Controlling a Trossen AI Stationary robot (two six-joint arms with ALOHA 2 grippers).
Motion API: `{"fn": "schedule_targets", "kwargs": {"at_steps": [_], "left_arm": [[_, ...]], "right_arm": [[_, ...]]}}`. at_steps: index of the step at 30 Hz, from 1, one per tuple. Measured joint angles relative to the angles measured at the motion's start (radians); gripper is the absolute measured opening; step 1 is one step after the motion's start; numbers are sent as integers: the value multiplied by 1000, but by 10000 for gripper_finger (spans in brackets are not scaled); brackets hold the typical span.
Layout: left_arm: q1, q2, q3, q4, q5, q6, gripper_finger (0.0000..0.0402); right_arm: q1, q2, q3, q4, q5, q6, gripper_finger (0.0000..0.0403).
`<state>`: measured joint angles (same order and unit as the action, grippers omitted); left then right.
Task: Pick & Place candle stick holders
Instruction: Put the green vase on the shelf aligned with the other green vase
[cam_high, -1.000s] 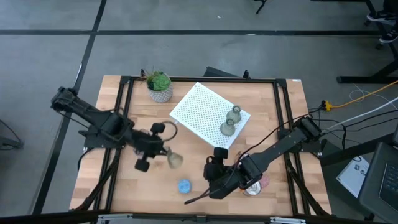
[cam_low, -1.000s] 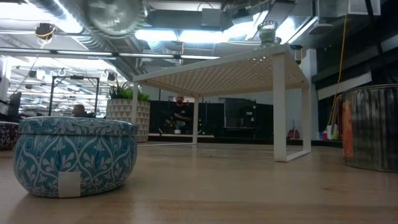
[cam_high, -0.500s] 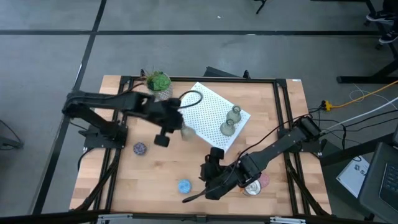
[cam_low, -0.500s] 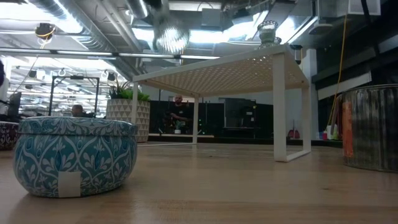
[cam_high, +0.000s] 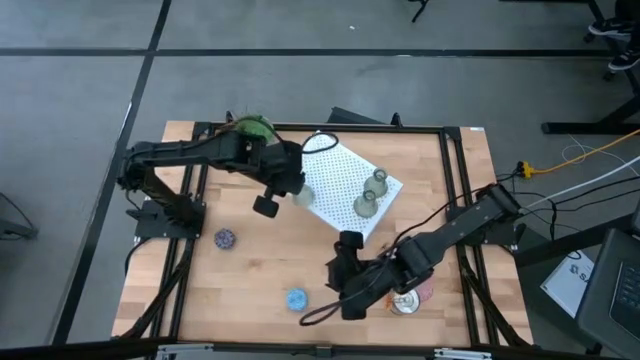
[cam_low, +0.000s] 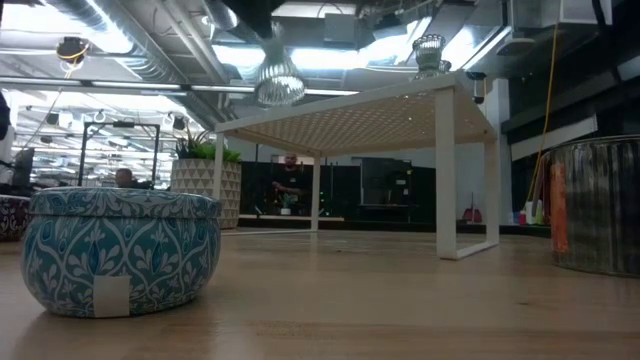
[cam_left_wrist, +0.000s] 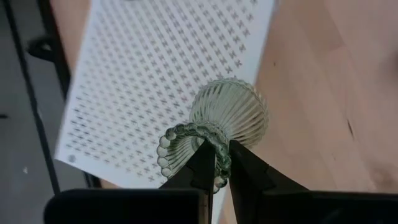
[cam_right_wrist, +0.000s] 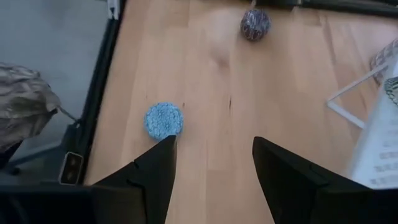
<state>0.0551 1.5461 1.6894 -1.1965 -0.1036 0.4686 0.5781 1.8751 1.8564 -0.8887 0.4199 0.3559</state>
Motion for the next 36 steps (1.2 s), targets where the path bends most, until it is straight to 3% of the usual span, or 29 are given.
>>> {"fn": "schedule_targets", "kwargs": {"at_steps": [5,12,23,32,36], "left_arm": [[3,-5,3,-17,-4,32,21],[14,11,2,-22,-8,69,21],[13,23,3,27,-58,169,27],[13,82,2,32,-143,188,26],[18,82,2,31,-114,184,28]], "right_arm": [[-1,-69,36,-28,-2,-57,215],[-2,-211,53,-63,84,-137,215],[-125,-379,53,-128,315,-430,215],[-325,-417,53,-191,297,-592,215],[-421,-417,52,-245,175,-607,215]]}}
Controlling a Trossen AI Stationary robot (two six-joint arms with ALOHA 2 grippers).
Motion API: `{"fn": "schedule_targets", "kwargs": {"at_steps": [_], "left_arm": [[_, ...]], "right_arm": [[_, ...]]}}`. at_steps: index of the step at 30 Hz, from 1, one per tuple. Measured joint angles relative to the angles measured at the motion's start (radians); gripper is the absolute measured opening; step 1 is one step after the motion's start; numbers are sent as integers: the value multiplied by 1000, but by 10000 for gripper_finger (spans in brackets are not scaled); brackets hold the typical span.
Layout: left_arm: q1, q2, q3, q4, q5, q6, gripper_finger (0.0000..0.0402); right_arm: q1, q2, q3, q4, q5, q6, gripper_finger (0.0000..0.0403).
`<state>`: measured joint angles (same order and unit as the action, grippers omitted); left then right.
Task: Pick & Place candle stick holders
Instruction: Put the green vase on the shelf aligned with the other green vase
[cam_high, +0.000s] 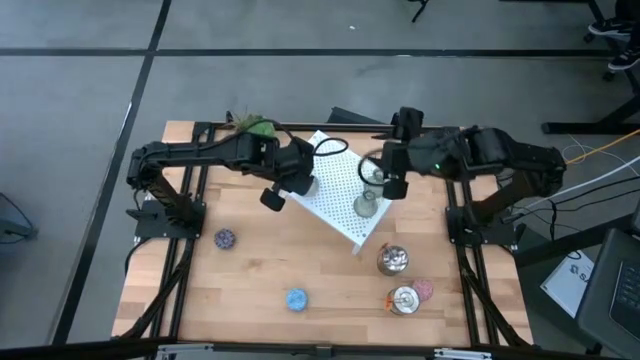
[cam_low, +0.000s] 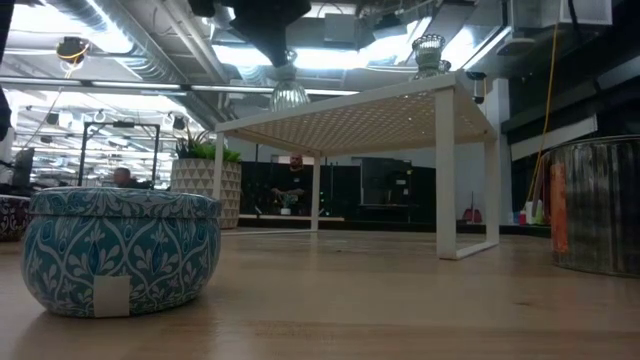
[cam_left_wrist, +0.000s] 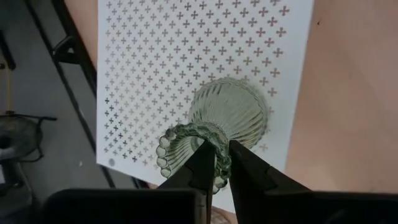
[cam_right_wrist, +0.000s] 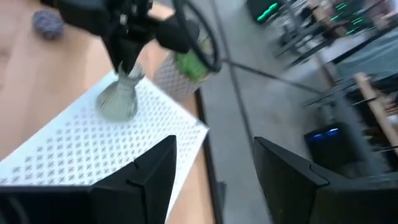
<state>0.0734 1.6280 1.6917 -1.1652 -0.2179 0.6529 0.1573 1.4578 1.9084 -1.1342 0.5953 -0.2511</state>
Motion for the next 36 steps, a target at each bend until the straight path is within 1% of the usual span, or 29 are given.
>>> {"fn": "schedule_targets", "kwargs": {"at_steps": [2,4,8,12,18,21,24,27,29,34,36], "left_arm": [[6,0,1,0,33,-6,29],[15,1,2,1,56,-7,30],[21,4,3,3,71,-11,30],[21,4,1,21,53,-20,38],[20,6,-1,59,63,-54,84],[19,9,-1,67,61,-91,108],[16,6,-1,71,29,-127,130],[7,-36,1,68,-32,-158,148],[-3,-81,23,71,-57,-200,158],[-31,-210,31,91,-22,-373,173],[-41,-260,2,93,-15,-465,177]], "right_arm": [[-41,0,0,-13,-73,0,215],[-74,2,0,-19,-115,0,215],[-107,3,0,-20,-126,29,215],[-112,3,0,-11,-128,78,215],[-104,3,0,1,-137,117,215],[-101,3,0,20,-173,118,215],[-96,3,0,29,-207,113,215],[-89,3,0,32,-207,109,215],[-88,1,0,18,-208,109,215],[-83,-1,0,-13,-208,114,215],[-83,-2,0,-23,-207,113,215]]}}
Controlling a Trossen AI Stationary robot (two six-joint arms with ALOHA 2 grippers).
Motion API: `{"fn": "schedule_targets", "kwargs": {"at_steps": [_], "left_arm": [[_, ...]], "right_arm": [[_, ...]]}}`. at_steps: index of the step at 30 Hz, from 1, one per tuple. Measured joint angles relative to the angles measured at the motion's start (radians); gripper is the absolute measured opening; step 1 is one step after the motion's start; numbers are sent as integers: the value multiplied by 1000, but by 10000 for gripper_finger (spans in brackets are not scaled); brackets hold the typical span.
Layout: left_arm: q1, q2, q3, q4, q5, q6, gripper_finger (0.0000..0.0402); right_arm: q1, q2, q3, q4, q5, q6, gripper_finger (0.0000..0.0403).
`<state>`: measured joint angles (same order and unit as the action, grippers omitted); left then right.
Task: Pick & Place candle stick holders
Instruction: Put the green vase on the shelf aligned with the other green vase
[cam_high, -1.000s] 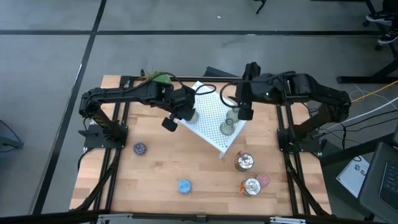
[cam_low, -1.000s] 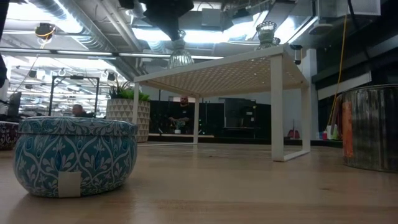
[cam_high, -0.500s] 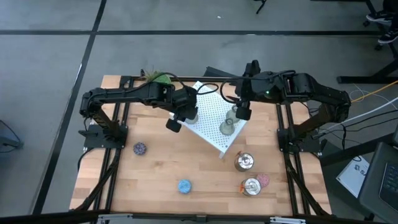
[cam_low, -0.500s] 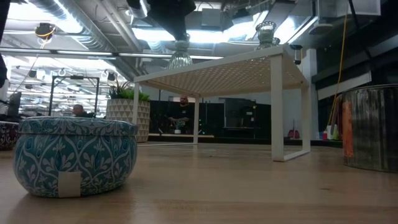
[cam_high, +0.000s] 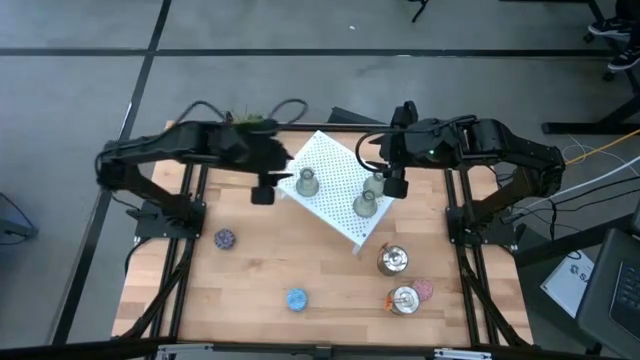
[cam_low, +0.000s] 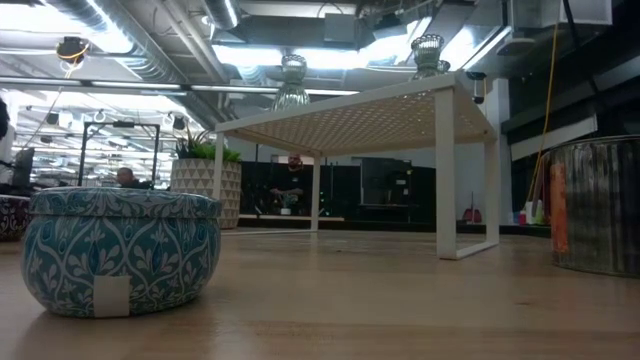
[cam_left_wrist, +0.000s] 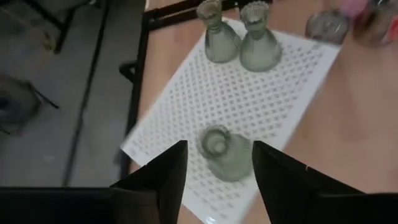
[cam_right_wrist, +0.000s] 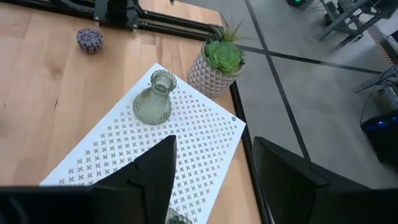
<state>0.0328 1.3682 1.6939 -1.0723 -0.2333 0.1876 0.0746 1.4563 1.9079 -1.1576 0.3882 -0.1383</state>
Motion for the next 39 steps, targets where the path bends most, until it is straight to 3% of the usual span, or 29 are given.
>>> {"fn": "schedule_targets", "kwargs": {"at_steps": [4,12,19,24,33,39], "left_arm": [[-6,-87,-182,59,3,-124,188],[6,-269,-670,662,52,-151,217],[51,-307,-932,957,78,-239,247],[56,-268,-997,1158,78,-214,260],[92,-175,-1004,1254,73,-201,263],[128,-138,-1003,1313,132,-201,263]], "right_arm": [[-2,0,0,-23,0,-20,215],[-16,0,0,-88,-84,-98,215],[-15,-19,0,-135,-93,-22,215],[-15,-28,-12,-105,-138,-18,215],[-16,-58,-132,71,-127,-71,215],[-27,-58,-142,170,-122,-119,215]]}}
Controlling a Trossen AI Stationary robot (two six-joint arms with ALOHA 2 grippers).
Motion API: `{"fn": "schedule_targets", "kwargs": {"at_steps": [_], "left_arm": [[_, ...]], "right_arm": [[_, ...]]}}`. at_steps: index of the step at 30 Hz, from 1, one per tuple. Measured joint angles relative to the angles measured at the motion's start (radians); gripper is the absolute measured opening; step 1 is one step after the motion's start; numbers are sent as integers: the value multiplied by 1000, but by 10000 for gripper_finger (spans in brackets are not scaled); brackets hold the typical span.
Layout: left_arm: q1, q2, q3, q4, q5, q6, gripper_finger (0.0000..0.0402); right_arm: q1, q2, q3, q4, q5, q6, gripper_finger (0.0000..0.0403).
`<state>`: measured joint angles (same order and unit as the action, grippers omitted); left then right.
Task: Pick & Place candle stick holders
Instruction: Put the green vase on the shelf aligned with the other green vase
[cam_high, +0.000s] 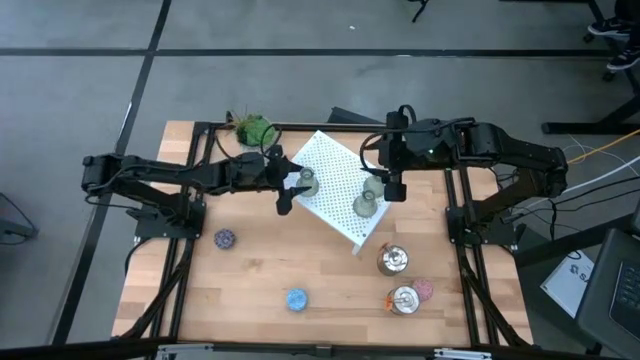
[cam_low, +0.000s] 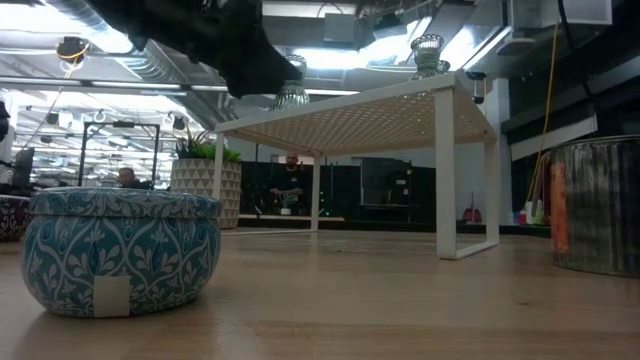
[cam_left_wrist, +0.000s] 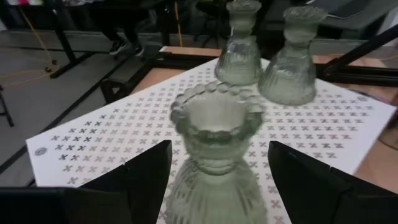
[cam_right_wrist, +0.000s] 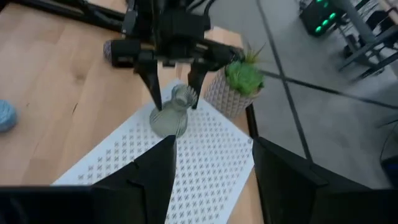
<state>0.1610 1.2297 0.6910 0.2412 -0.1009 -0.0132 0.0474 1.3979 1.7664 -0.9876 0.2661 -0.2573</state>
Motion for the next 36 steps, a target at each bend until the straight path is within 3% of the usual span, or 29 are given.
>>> {"fn": "schedule_targets", "kwargs": {"at_steps": [6,13,27,36], "left_arm": [[14,34,0,77,29,16,233],[11,36,0,91,44,8,130],[-56,37,32,167,50,12,128],[-202,73,100,168,71,8,128]], "right_arm": [[-3,0,0,48,2,-5,215],[16,0,0,57,-5,33,215],[154,-21,-10,-42,-70,117,215],[231,-175,-206,77,-79,228,215]]}}
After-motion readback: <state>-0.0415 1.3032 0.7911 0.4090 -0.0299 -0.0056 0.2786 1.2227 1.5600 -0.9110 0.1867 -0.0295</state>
